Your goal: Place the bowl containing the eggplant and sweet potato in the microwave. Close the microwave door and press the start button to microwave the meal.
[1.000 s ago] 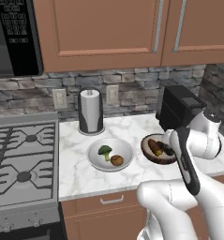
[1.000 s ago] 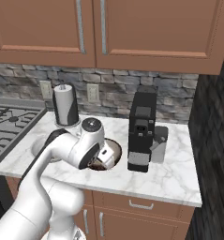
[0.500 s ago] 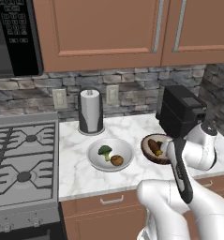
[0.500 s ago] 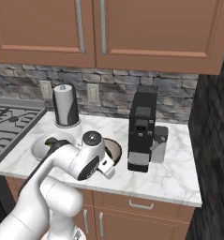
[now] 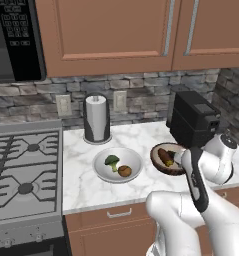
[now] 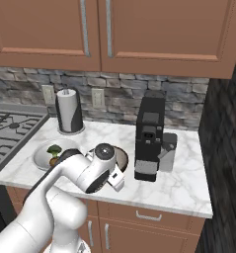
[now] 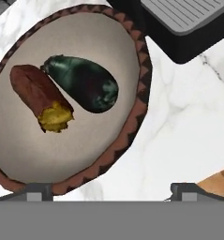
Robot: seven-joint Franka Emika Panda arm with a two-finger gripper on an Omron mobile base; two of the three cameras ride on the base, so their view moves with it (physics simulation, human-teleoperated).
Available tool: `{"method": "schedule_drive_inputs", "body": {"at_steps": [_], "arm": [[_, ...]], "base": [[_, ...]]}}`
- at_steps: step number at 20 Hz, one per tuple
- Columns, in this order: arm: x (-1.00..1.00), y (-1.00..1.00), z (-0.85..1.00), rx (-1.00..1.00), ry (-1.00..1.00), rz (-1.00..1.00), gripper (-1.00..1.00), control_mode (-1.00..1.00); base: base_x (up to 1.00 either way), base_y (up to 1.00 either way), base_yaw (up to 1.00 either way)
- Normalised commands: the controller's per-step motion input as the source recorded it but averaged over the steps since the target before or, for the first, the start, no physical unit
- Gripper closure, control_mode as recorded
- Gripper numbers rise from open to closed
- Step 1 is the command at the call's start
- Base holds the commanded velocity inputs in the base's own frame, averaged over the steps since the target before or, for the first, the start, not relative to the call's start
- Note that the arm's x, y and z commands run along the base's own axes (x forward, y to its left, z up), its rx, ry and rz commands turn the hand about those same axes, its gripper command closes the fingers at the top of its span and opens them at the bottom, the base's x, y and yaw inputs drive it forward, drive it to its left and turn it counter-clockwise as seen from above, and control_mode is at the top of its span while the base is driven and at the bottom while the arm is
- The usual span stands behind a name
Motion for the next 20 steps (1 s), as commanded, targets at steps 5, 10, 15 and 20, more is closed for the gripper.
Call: {"method": "schedule_drive_inputs", "body": {"at_steps": [5, 10, 15, 20], "arm": [[0.21, 0.00, -0.02, 0.03, 0.00, -0.03, -1.00, -1.00], [0.25, 0.00, -0.02, 0.01, 0.00, -0.04, -1.00, -1.00], [0.16, 0.00, -0.21, 0.00, 0.00, -0.03, -1.00, -1.00], [0.07, 0.03, -0.42, 0.00, 0.00, -0.03, -1.00, -1.00]], "base": [[0.00, 0.00, 0.00], [0.00, 0.00, 0.00], [0.00, 0.00, 0.00], [0.00, 0.00, 0.00]]}}
